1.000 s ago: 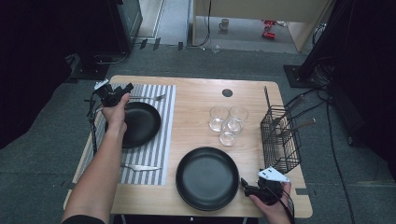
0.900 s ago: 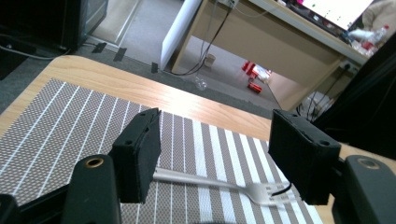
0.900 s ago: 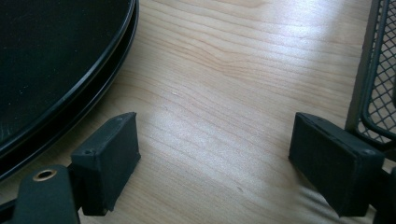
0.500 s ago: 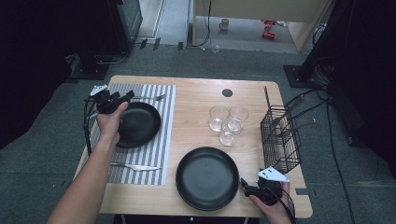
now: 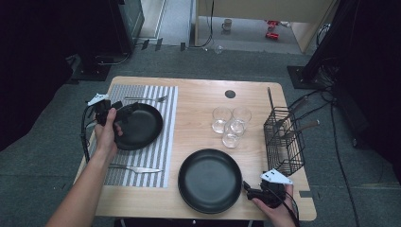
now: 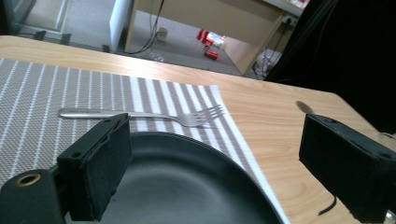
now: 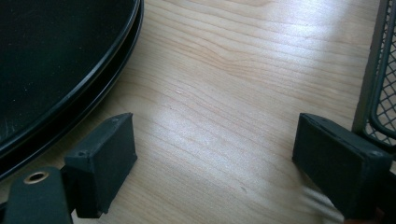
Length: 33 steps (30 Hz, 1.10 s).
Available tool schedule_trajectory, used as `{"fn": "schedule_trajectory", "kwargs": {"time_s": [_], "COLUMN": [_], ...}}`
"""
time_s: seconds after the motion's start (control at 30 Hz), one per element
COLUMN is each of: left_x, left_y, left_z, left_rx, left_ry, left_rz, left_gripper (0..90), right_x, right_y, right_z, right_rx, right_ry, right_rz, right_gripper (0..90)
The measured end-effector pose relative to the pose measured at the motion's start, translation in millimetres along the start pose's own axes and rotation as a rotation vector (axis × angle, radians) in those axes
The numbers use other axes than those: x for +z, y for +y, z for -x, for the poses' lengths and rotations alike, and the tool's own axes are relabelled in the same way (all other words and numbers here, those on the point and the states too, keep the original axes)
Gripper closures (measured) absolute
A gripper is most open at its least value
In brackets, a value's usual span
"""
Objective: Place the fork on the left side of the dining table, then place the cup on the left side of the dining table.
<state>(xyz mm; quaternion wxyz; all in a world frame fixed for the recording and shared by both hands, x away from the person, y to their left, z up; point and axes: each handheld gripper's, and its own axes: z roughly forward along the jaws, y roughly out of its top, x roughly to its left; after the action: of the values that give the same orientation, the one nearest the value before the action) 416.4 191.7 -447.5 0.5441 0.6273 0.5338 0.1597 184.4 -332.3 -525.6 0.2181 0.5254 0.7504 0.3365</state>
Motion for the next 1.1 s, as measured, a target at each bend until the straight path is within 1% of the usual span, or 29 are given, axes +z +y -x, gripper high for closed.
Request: {"fn": "schedule_trajectory", "kwargs": {"time_s": [0.07, 0.1, 0.17, 0.2, 0.27, 0.33, 0.37, 0.43, 0.53, 0.7, 0.77, 0.8, 0.87, 0.93, 1.0, 1.1], "left_x": [-3.5, -5.5, -9.2, -11.1, -13.6, -16.8, -18.8, -22.7, -27.3, -34.9, -38.6, -40.7, -43.7, -46.0, -46.8, -49.2], "left_y": [-2.4, -3.7, -6.6, -8.3, -12.8, -18.0, -20.5, -25.2, -31.9, -39.9, -42.3, -43.5, -46.3, -49.2, -51.9, -56.9], "left_z": [5.2, 7.3, 11.7, 13.9, 18.9, 23.2, 25.1, 28.6, 34.1, 40.5, 42.9, 44.3, 47.8, 51.2, 55.5, 63.1], "left_rx": [0.021, 0.021, 0.028, 0.039, 0.073, 0.083, 0.087, 0.092, 0.143, 0.162, 0.155, 0.159, 0.175, 0.180, 0.201, 0.217], "left_ry": [-0.001, -0.008, -0.007, -0.006, 0.008, 0.003, 0.001, -0.006, 0.004, 0.000, -0.009, -0.010, -0.004, -0.009, -0.005, -0.005], "left_rz": [-0.010, -0.011, -0.009, -0.009, -0.030, -0.034, -0.034, -0.036, -0.036, -0.048, -0.050, -0.048, -0.050, -0.059, -0.068, -0.064], "left_gripper": [9.6, 9.6, 9.6, 9.6, 9.6, 9.7, 9.6, 9.6, 9.7, 9.7, 9.7, 9.7, 9.7, 9.7, 9.7, 9.7], "right_x": [0.0, 0.1, -0.1, -0.4, -1.0, -2.3, -3.2, -6.1, -7.8, -11.4, -14.6, -16.5, -20.3, -23.2, -25.3, -27.1], "right_y": [0.0, 0.0, -0.1, -0.3, -0.6, -0.8, -0.9, -0.7, 0.1, 2.7, 5.0, 6.3, 9.3, 12.5, 15.8, 21.0], "right_z": [0.0, -0.1, -0.9, -1.3, -1.9, -2.3, -2.8, -4.1, -5.3, -7.2, -8.3, -8.8, -9.9, -10.2, -10.0, -11.2], "right_rx": [0.000, 0.002, 0.002, -0.002, -0.006, -0.013, -0.011, -0.004, 0.003, 0.005, 0.006, 0.004, 0.001, -0.003, 0.003, 0.002], "right_ry": [-0.001, -0.007, -0.010, -0.015, -0.023, -0.044, -0.046, -0.060, -0.049, -0.047, -0.045, -0.045, -0.043, -0.042, -0.037, -0.039], "right_rz": [0.000, -0.001, -0.001, 0.002, 0.004, 0.013, 0.015, 0.037, 0.042, 0.055, 0.065, 0.071, 0.087, 0.098, 0.105, 0.117], "right_gripper": [11.9, 11.3, 11.4, 11.5, 11.8, 13.4, 13.6, 14.1, 14.0, 14.1, 14.1, 14.1, 14.1, 14.0, 14.1, 14.1]}}
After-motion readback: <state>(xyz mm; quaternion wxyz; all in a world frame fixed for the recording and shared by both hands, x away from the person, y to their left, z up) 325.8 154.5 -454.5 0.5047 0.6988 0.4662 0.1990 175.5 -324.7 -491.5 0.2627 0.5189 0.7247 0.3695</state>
